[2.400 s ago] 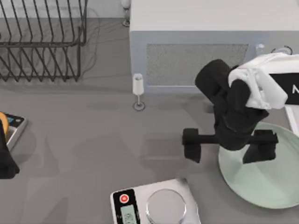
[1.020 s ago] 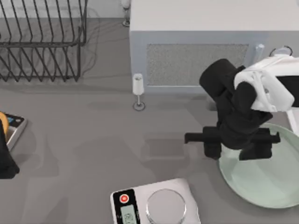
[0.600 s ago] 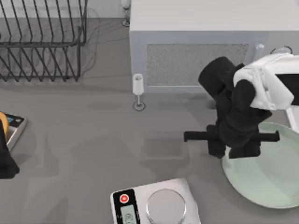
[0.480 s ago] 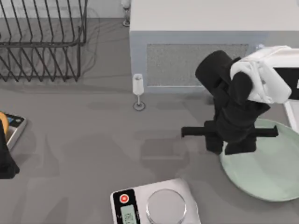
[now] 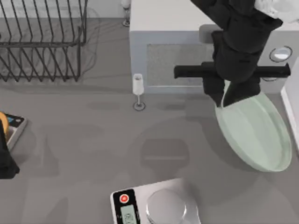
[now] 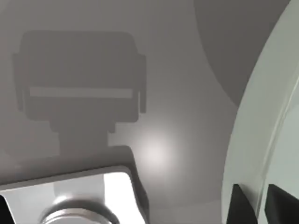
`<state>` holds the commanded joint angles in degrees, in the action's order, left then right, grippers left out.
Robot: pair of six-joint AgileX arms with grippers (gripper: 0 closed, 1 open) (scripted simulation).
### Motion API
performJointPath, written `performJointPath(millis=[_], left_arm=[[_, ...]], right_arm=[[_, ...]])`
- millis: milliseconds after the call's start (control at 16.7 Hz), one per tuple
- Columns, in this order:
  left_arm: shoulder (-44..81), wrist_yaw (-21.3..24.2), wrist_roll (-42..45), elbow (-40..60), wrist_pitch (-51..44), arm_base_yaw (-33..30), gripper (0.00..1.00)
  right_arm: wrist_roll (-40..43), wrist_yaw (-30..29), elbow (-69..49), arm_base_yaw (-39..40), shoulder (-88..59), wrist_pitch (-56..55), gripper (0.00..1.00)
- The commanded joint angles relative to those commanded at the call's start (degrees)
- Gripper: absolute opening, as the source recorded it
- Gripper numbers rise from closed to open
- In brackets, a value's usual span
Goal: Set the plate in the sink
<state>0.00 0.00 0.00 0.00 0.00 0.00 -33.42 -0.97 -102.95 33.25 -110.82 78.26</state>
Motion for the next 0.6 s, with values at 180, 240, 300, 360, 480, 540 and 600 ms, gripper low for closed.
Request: performJointPath(millis=[180, 240, 300, 360, 480, 540, 600], left_arm=[[0.0, 0.0, 0.0, 0.0, 0.0, 0.0, 1.00], [0.0, 0.0, 0.0, 0.0, 0.0, 0.0, 1.00], [0.0, 0.0, 0.0, 0.0, 0.0, 0.0, 1.00], [0.0, 0.0, 0.0, 0.0, 0.0, 0.0, 1.00], [0.0, 0.0, 0.0, 0.0, 0.0, 0.0, 1.00], [0.0, 0.0, 0.0, 0.0, 0.0, 0.0, 1.00], [0.0, 0.0, 0.0, 0.0, 0.0, 0.0, 1.00]], right_arm=[[0.2, -0.1, -12.4, -1.0, 0.4, 12.3, 0.00], [0.3, -0.2, -15.4, -1.3, 0.7, 15.3, 0.00], [0.4, -0.2, -17.7, -1.5, 1.0, 17.6, 0.00], [0.5, -0.2, -19.5, -1.7, 1.3, 19.3, 0.00], [0.6, -0.2, -21.2, -1.9, 1.6, 21.0, 0.00], [0.6, -0.2, -21.3, -1.9, 1.6, 21.1, 0.00], [0.6, -0.2, -21.3, -1.9, 1.6, 21.1, 0.00]])
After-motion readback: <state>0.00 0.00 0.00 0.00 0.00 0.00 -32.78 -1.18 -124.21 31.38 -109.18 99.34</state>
